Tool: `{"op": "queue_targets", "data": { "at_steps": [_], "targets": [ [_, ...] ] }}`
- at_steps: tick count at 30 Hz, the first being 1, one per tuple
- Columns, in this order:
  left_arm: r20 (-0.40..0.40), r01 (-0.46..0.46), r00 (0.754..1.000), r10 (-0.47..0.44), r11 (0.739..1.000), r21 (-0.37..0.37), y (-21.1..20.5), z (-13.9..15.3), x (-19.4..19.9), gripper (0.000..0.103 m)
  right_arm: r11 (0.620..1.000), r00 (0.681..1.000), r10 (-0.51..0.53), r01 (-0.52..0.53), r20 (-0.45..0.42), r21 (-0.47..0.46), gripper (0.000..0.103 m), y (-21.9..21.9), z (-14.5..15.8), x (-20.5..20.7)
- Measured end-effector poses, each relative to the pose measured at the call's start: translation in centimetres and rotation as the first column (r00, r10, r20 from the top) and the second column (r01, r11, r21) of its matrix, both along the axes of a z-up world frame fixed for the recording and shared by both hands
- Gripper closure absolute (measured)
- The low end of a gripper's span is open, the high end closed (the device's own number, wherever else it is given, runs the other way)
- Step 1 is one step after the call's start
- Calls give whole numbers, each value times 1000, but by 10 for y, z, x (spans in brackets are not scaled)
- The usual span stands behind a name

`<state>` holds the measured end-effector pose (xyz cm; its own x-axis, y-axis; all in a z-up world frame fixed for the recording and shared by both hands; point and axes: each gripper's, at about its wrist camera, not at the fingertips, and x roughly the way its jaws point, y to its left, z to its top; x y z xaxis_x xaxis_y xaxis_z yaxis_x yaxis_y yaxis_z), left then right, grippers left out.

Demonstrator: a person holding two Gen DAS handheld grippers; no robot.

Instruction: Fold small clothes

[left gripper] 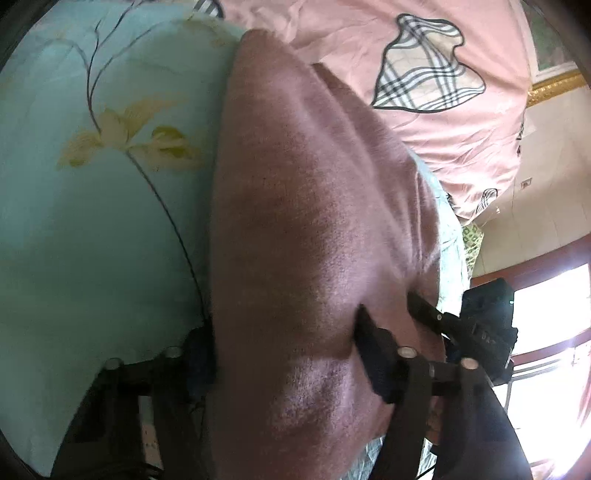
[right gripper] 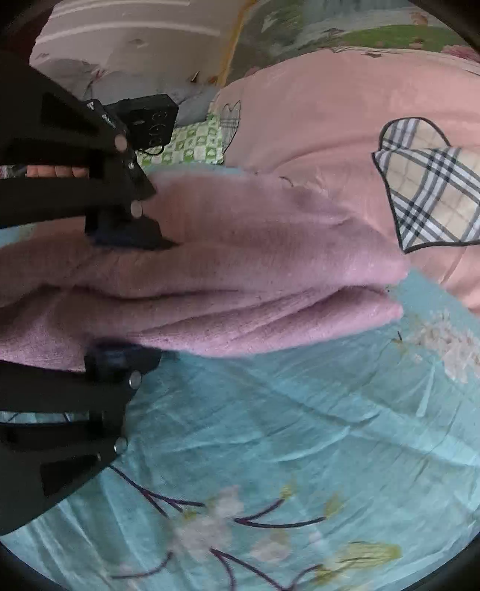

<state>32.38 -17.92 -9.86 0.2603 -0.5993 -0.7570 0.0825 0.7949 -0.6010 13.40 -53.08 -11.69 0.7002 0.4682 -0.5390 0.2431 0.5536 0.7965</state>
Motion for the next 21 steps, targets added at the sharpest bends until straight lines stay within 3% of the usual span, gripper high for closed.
{"op": "queue_targets", "data": {
  "at_steps": [3,7,12,18,21],
  "targets": [
    [41,17,999,-16,1000,-15,6,17,-9,61,1000,1000,1,-1,27,-12,71,10,16,-7],
    [98,-20,995,23,999,-31,32,45,-27,65,999,994,51,-48,102,-25,72,41,48,-17],
    [150,-101,983,104,995,-25,105,81,-69,66,987,974,161,-156,160,-43,72,108,73,-4],
    [161,-172,974,162,984,51,180,97,-133,67,951,933,305,-307,193,-19,72,194,66,12],
    [109,-202,975,194,977,72,210,79,-162,69,928,915,370,-371,161,-20,72,228,50,20]
  ]
}}
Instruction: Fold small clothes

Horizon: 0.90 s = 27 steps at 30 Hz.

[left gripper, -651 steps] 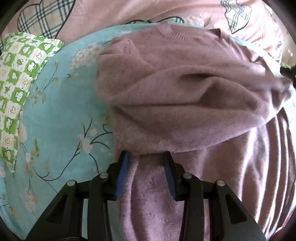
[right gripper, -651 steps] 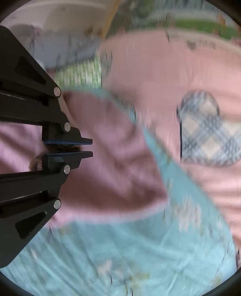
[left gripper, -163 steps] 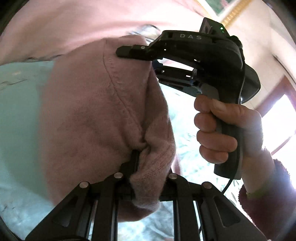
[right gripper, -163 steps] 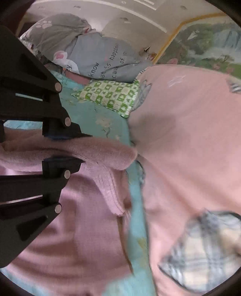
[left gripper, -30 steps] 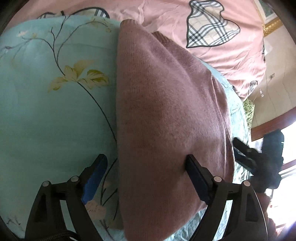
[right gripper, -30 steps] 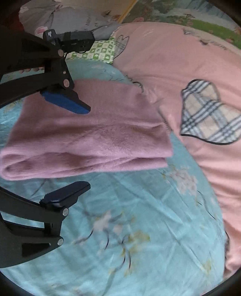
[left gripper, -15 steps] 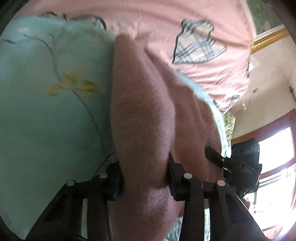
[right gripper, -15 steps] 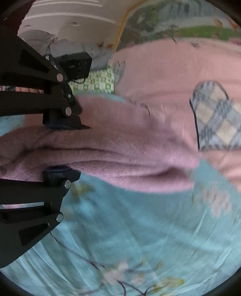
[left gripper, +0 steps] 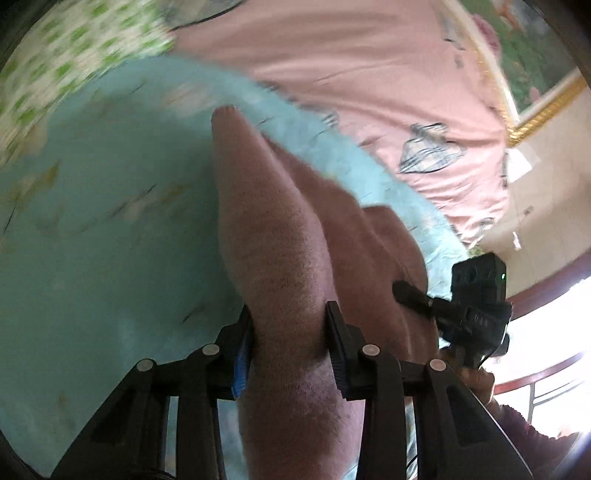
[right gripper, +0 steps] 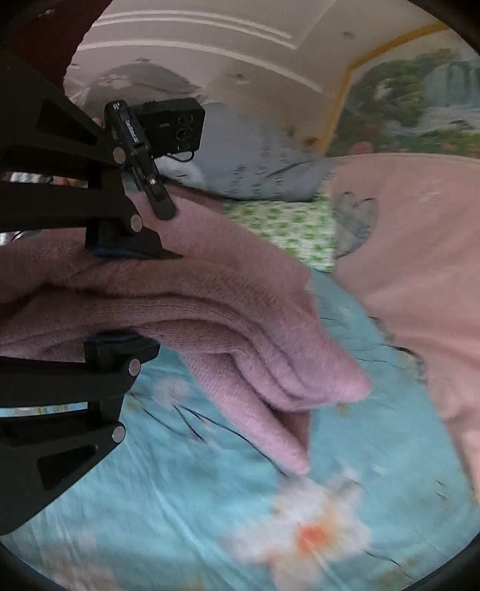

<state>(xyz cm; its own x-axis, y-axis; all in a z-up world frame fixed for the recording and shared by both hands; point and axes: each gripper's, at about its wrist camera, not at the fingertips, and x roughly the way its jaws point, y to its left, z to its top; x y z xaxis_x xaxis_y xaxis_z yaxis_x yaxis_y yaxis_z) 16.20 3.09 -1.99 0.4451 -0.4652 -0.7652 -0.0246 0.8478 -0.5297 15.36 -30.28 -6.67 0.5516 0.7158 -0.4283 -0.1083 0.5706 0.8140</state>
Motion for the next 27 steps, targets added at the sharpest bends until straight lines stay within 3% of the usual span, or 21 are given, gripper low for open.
{"op": "queue_targets", "data": {
  "at_steps": [3,6,10,13,19,23,27],
  "targets": [
    [-67,-47,997,50,998,36,18,-32,-18,75,1000,998,9,-11,-63,-27,72,14,-21,0],
    [-74,-73,995,70,997,-31,28,-47,-27,75,998,991,-50,47,-128,-30,72,1,-39,-3],
    [-57,-49,997,50,999,23,16,-44,-23,73,995,982,-75,62,-174,-81,67,-3,-49,-3],
    [-54,-28,998,31,997,68,11,-37,-24,72,985,979,-102,74,-176,-159,53,1,-39,-6],
    [-33,23,999,-19,993,118,3,-17,-42,54,957,987,-129,99,-94,-271,53,3,-3,-42],
    [-24,44,999,-40,986,163,0,-15,-57,41,948,994,-95,76,-46,-310,53,10,12,-77],
    [-46,81,996,-74,980,182,-4,-20,-69,38,938,996,-64,41,-56,-345,64,23,6,-102]
  ]
}}
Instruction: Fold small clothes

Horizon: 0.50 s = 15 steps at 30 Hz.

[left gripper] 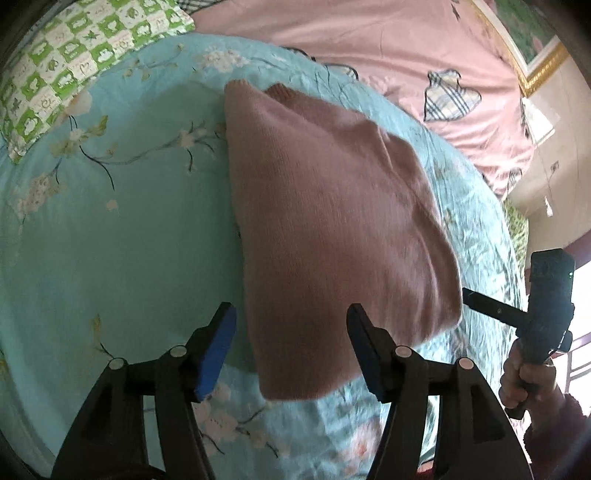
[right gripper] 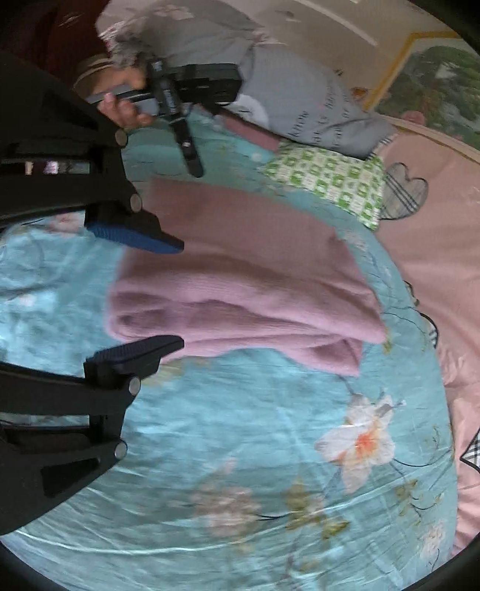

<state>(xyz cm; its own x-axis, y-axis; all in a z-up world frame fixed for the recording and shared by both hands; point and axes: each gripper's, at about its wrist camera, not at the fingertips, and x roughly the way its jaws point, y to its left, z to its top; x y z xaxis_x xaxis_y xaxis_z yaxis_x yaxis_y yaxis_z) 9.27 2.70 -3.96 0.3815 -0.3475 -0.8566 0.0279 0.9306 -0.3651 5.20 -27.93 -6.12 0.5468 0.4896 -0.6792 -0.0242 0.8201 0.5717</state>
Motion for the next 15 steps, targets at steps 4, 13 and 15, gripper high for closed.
{"op": "queue_targets", "data": {
  "at_steps": [4,13,15],
  "targets": [
    [-40,24,999,-25,1000,-4,-2,-8,-4,30,999,1000,-15,15,-25,-32,64,11,-14,-6],
    [-74,65,996,-56,990,124,-20,-24,-2,30,990,996,-64,56,-58,-131,96,14,-21,4],
    [-106,73,993,-56,985,159,-25,-38,0,30,982,993,-73,55,-95,-183,96,14,-32,5]
  ]
}}
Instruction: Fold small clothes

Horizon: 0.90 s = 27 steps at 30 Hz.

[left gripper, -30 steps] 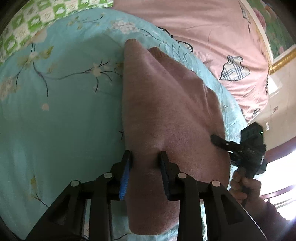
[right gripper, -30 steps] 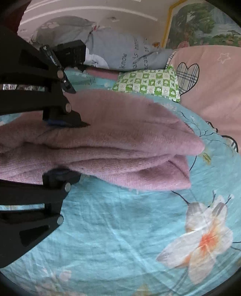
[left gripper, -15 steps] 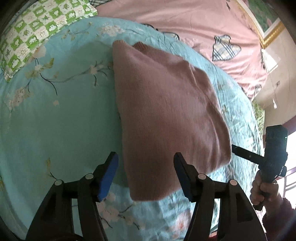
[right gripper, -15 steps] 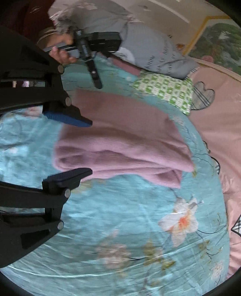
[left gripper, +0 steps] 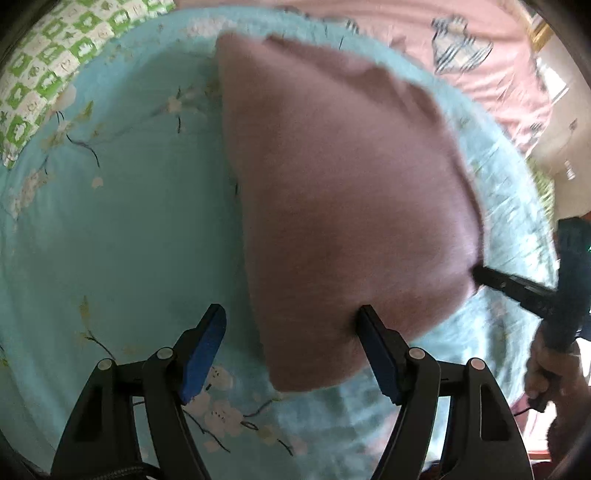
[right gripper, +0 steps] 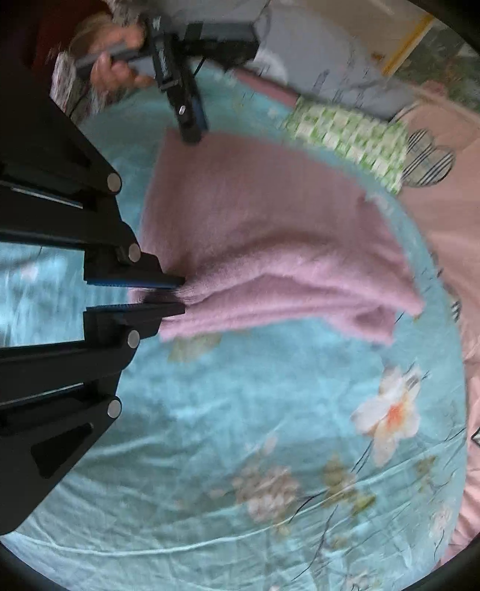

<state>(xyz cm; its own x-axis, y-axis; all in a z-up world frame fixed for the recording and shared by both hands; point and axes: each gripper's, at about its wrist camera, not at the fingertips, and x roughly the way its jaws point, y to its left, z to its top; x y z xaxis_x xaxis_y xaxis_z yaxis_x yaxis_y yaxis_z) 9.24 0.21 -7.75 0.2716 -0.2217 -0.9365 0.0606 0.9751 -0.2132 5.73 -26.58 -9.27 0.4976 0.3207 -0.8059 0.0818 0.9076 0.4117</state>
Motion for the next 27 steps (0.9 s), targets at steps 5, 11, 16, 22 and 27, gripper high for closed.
{"op": "queue_targets", "data": {
  "at_steps": [5,11,16,22,27],
  "targets": [
    [-1,-8,1000,8,1000,-4,-1,-7,-6,30,1000,999,-25,25,-38,2,95,1,-14,6],
    [58,-22,998,25,998,-52,13,23,-21,32,998,998,-60,60,-16,18,84,0,8,-1],
    [145,-28,988,48,990,-135,22,55,-18,32,998,991,-49,44,127,44,84,7,50,-8],
    [215,13,976,18,990,-138,1,65,19,35,999,991,37,-32,125,-43,84,48,61,48],
    [137,18,990,-15,1000,-25,-16,28,51,40,999,1000,-3,4,23,-46,92,34,26,81]
  ]
}}
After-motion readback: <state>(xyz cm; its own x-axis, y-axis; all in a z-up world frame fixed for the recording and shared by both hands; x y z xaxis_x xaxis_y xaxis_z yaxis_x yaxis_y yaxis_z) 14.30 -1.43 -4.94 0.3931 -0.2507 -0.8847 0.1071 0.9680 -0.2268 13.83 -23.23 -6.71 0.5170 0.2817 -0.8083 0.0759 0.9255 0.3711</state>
